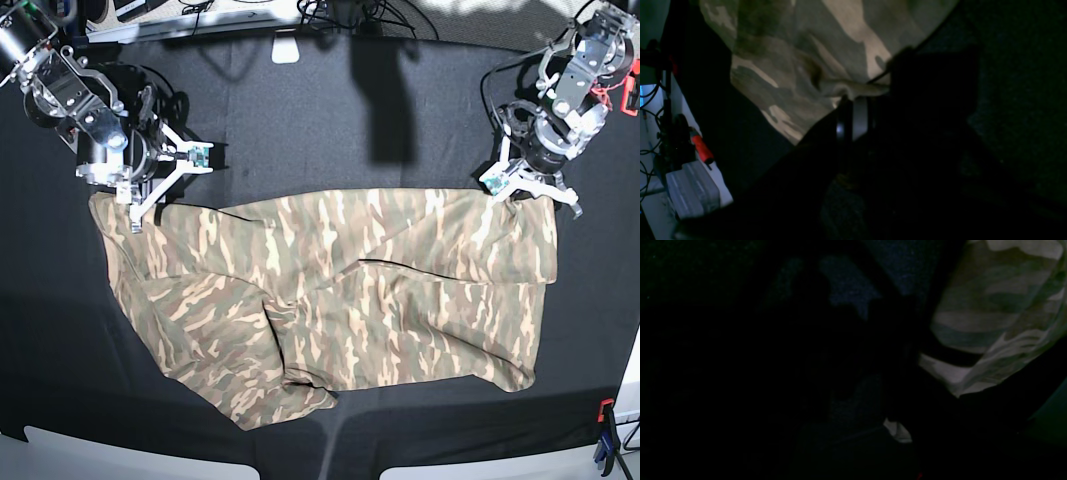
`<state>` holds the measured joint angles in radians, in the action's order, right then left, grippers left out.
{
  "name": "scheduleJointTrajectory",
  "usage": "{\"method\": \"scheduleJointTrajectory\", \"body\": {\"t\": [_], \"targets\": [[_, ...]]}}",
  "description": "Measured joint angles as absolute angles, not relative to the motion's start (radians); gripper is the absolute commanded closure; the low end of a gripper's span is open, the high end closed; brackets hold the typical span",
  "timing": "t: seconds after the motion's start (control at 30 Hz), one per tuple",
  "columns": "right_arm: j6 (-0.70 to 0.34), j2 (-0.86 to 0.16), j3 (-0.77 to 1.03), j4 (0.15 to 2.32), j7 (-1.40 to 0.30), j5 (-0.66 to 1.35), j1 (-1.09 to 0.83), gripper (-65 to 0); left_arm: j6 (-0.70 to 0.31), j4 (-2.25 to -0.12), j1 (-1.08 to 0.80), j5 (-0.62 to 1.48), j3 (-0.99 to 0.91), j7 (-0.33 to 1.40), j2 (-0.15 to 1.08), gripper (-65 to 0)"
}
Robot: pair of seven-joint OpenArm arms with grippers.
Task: Layout the t-shirt on the table in an organized manner, then fold the t-shirt properly
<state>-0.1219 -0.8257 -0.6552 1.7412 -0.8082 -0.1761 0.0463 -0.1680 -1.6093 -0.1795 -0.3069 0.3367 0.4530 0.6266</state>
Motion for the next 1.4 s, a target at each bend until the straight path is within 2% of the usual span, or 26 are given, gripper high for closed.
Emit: {"method": "scheduleJointTrajectory", "body": {"t": [0.2,0.37,0.43,0.57,0.67,0.73,1.13,1.3,1.4], "targets": [[-0.059,-0.826,-0.656,1.719,-0.863,-0.176,0.056,-23.1,-0.168,-1.609,-0.179,-0.307,0.337,0.453,0.627,0.0],[-0.055,-0.825,-0.656,1.690,-0.864,-0.194,0.065,-31.3,-0.168,-1.609,-0.179,-0.307,0.337,0.453,0.627,0.0],[-0.055,-0.826,-0.656,1.690,-0.864,-0.195,0.066,-32.6,-0.168,-1.609,-0.179,-0.307,0.337,0.453,0.627,0.0],[-0.044,-0.822,-0.656,1.690,-0.857,-0.237,0.066,-32.5,-0.168,-1.609,-0.179,-0.307,0.337,0.453,0.627,0.0],[0.063,-0.820,-0.656,1.686,-0.861,-0.301,0.064,-32.5,-0.168,-1.609,-0.179,-0.307,0.337,0.453,0.627,0.0],[0.079,-0.823,-0.656,1.682,-0.866,-0.310,0.069,-32.5,-0.168,-1.609,-0.179,-0.307,0.337,0.453,0.627,0.0],[0.079,-0.809,-0.657,1.682,-0.859,-0.221,0.150,-32.5,-0.168,-1.609,-0.179,-0.307,0.337,0.453,0.627,0.0],[0.061,-0.804,-0.658,1.597,-0.817,-0.204,0.159,-32.5,-0.168,-1.609,-0.179,-0.307,0.337,0.454,0.627,0.0],[0.086,-0.806,-0.657,1.577,-0.803,-0.209,0.169,-32.5,-0.168,-1.609,-0.180,-0.307,0.337,0.453,0.626,0.0]]}}
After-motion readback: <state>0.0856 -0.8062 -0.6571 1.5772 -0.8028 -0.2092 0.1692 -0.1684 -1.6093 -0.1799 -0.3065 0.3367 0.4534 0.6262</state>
